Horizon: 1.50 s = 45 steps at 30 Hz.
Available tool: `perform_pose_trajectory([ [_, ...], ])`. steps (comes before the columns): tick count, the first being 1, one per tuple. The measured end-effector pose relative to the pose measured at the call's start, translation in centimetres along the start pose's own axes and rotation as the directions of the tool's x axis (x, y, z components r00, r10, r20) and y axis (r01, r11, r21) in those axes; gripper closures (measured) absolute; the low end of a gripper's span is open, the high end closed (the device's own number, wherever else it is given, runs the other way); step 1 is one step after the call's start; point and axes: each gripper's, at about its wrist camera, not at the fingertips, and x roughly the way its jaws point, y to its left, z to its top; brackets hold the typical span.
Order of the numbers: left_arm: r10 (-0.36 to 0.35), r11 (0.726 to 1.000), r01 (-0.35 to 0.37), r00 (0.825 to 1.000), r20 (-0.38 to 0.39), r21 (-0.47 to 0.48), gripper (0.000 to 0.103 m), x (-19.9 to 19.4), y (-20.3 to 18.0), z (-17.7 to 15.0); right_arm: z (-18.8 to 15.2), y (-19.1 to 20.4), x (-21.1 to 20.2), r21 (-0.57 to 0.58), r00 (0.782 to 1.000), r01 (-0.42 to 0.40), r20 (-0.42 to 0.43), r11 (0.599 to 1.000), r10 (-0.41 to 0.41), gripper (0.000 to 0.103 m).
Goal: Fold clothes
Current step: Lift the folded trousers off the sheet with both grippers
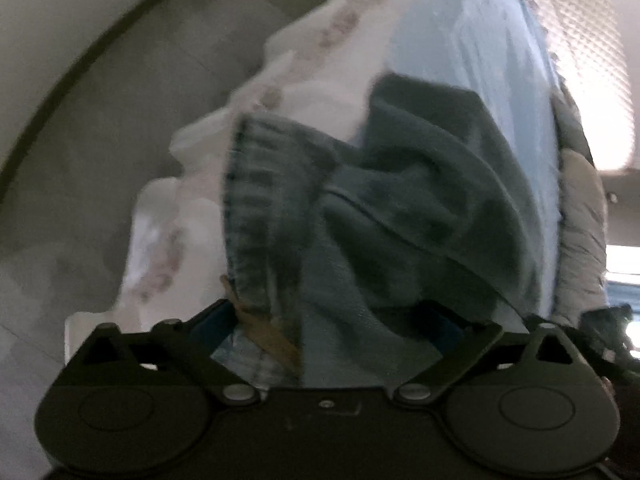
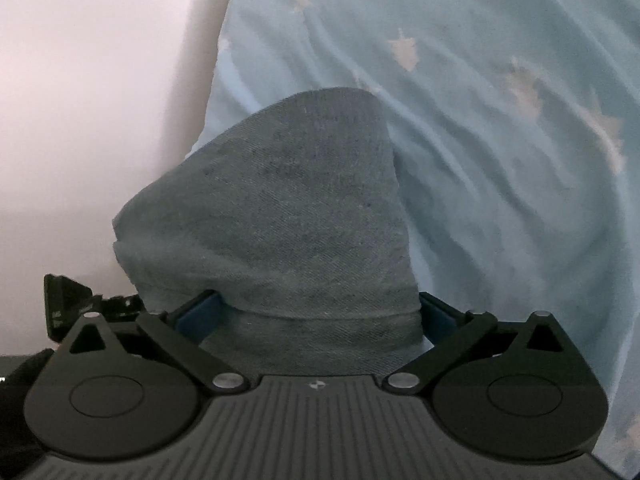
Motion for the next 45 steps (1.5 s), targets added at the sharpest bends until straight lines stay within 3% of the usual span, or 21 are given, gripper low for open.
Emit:
perform_pose_trajectory([
  [5,-0.056,0.998,0.057,0.998,-0.033,0.036,0.039,-0.9,-1.3,-0.2,0.0,0.9,-0.5,0.011,1.0,-0.009,-0.007,1.0,0.009,0.003],
  [10,-0.018,0.999,0.018,1.0,-0.011,0.031,0.037,-0.3,-1.4,-0.8,-0.1,1.6,-1.2,-0.016,1.0,-0.024,-0.005,1.0,0.024,0.009],
  [13,-0.008,0.999,0.008,1.0,0.018,-0.037,0.031,1.0,-1.1,-1.2,-0.2,2.3,-0.6,0.017,0.999,0.033,0.014,0.999,-0.033,0.011],
  [15,0.014,1.0,-0.014,0.999,0.044,-0.014,0.038,1.1,-1.7,-1.5,-0.4,3.4,-0.6,0.013,0.997,0.07,0.03,0.997,-0.071,0.015],
  [19,0.02,1.0,-0.021,0.997,0.074,0.016,0.064,0.2,-2.1,-2.2,-1.1,4.7,-2.0,-0.004,0.994,0.092,0.052,0.996,-0.092,0.034],
  [23,0.012,0.999,-0.016,0.995,0.104,0.039,0.075,-1.1,-2.7,-3.2,-2.0,5.9,-4.0,-0.027,0.991,0.112,0.082,0.993,-0.109,0.061],
  [24,0.006,0.999,-0.01,0.994,0.111,0.041,0.079,-1.6,-2.7,-3.5,-2.3,6.5,-4.5,-0.039,0.99,0.115,0.09,0.993,-0.111,0.063],
  [32,-0.059,0.996,0.046,0.98,0.189,0.07,0.08,-7.5,-5.3,-6.2,-5.7,10.9,-9.7,-0.099,0.982,0.092,0.171,0.991,-0.074,0.07],
  [39,-0.063,0.985,0.026,0.974,0.216,0.17,0.08,-12.3,-9.1,-7.6,-8.4,14.0,-14.0,-0.074,0.967,0.069,0.251,0.995,-0.048,0.07],
  [45,-0.05,0.96,-0.005,0.981,0.187,0.28,0.08,-13.1,-14.6,-8.7,-10.8,14.4,-18.3,-0.031,0.941,0.082,0.331,0.996,-0.067,0.07],
])
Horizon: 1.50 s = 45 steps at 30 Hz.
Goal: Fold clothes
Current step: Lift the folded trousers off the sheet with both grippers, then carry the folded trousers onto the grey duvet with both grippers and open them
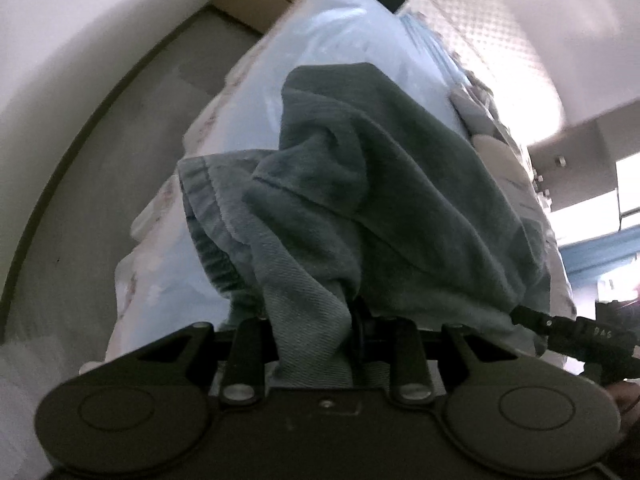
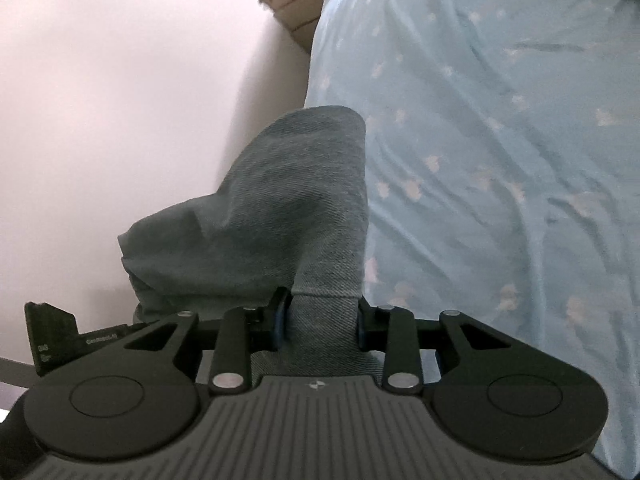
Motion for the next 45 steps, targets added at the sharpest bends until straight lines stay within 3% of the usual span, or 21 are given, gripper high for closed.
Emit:
perform_pose_trajectory([
  [8,0.05,0.986,-0.048,0.999,-0.004,0.161,0.08,0.9,-10.7,-2.7,-1.8,-3.9,-7.4,0.024,0.993,0.002,0.114,1.0,-0.005,0.07],
  [18,0.084,0.967,-0.089,0.996,0.033,0.237,0.08,5.1,-22.8,-12.2,-6.2,-13.1,-17.9,0.038,0.981,-0.039,0.191,0.998,0.031,0.069],
  [27,0.062,0.956,-0.047,0.997,-0.045,0.288,0.08,8.9,-31.4,-18.4,-10.1,-20.8,-26.8,0.109,0.976,-0.019,0.219,0.994,-0.005,0.069],
  [34,0.034,0.931,0.02,0.99,-0.14,0.364,0.08,13.1,-36.3,-19.7,-12.7,-25.1,-30.9,0.22,0.959,0.018,0.273,0.975,-0.079,0.069],
  [45,-0.038,0.856,0.17,0.962,-0.269,0.488,0.081,20.2,-42.9,-17.8,-14.7,-28.1,-35.6,0.392,0.902,0.072,0.367,0.917,-0.228,0.069],
])
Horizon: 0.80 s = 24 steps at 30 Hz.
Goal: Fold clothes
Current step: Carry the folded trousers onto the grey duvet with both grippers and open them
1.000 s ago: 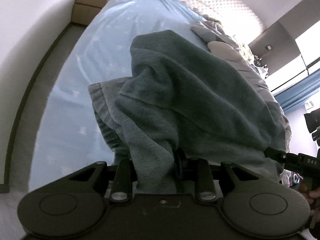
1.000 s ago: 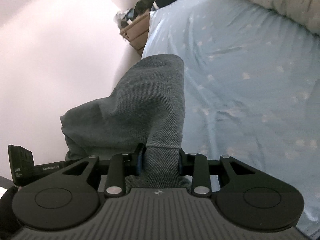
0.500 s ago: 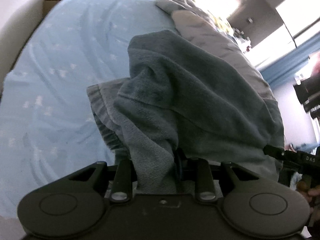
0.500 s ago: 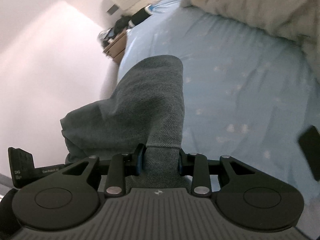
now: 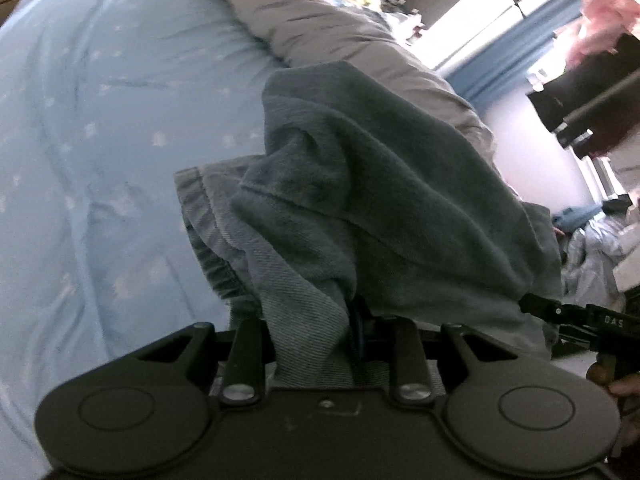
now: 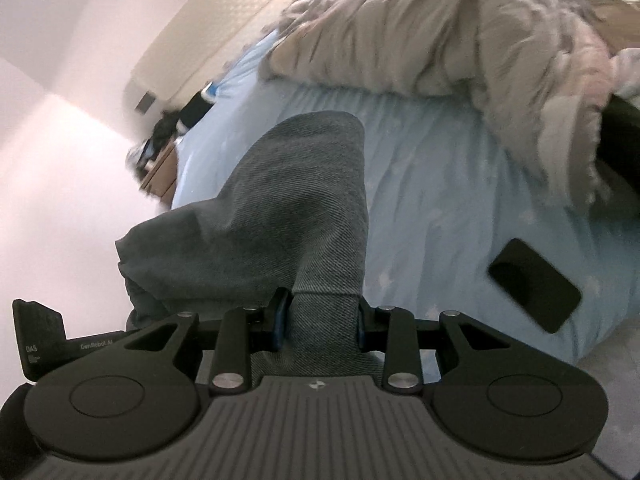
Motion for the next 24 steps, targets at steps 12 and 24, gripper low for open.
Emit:
perform_pose_trajectory([
  [12,-0.061,0.993,0.067,0.996,-0.061,0.1,0.081,1.9,0.1,4.1,0.4,0.4,-0.1,0.082,0.994,0.065,0.08,0.995,-0.072,0.069],
  [24,-0.032,0.994,0.038,0.998,-0.06,0.099,0.081,4.8,-3.3,7.0,5.4,-2.9,-0.2,0.09,0.996,0.044,0.076,0.995,-0.051,0.069],
])
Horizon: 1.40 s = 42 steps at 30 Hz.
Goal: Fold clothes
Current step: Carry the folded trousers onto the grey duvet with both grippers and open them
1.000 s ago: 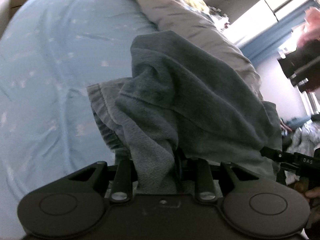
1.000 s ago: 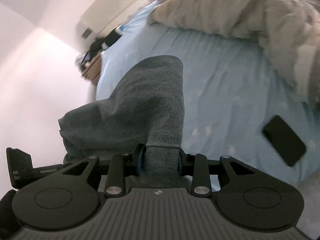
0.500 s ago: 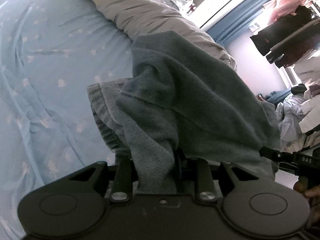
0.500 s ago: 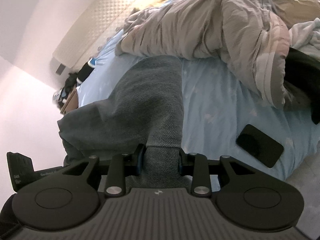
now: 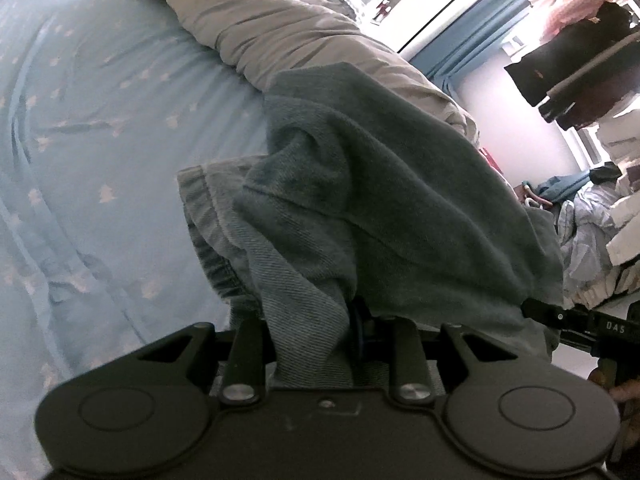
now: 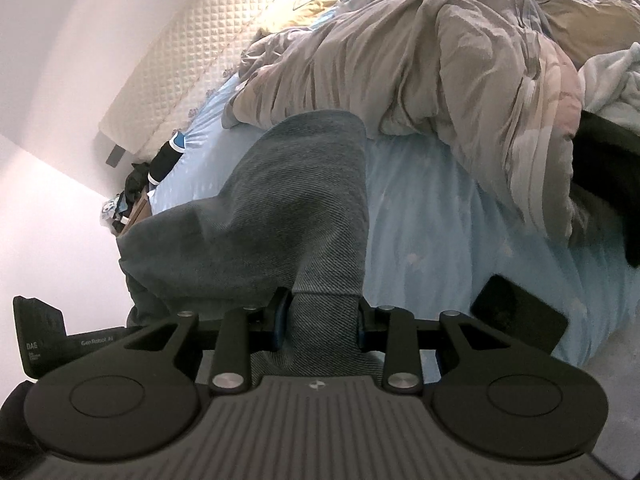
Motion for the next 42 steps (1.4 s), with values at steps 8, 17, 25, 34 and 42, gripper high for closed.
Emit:
perform_pose_trajectory([
  [8,0.05,0.997,-0.048,0.998,0.025,-0.052,0.081,5.4,-6.5,3.7,8.9,-5.3,-0.1,-0.037,0.999,-0.032,-0.04,0.999,0.03,0.069],
  [17,0.056,0.998,-0.055,0.998,0.039,-0.024,0.081,14.1,-17.0,10.2,20.4,-13.7,-2.6,-0.061,0.999,-0.038,-0.029,0.997,0.036,0.069],
  [25,0.037,0.998,-0.037,0.999,0.019,0.047,0.081,22.7,-25.3,15.5,28.3,-21.3,-5.2,-0.033,0.999,0.021,0.027,0.999,-0.02,0.069],
  [34,0.127,0.992,-0.125,0.989,-0.081,0.029,0.08,32.5,-25.3,17.2,30.5,-27.3,0.2,0.028,0.99,0.138,-0.025,0.99,-0.137,0.068],
  [42,0.178,0.982,-0.171,0.979,-0.097,0.079,0.073,35.6,-23.8,16.8,29.1,-30.3,6.9,0.073,0.972,0.227,-0.074,0.971,-0.222,0.063],
])
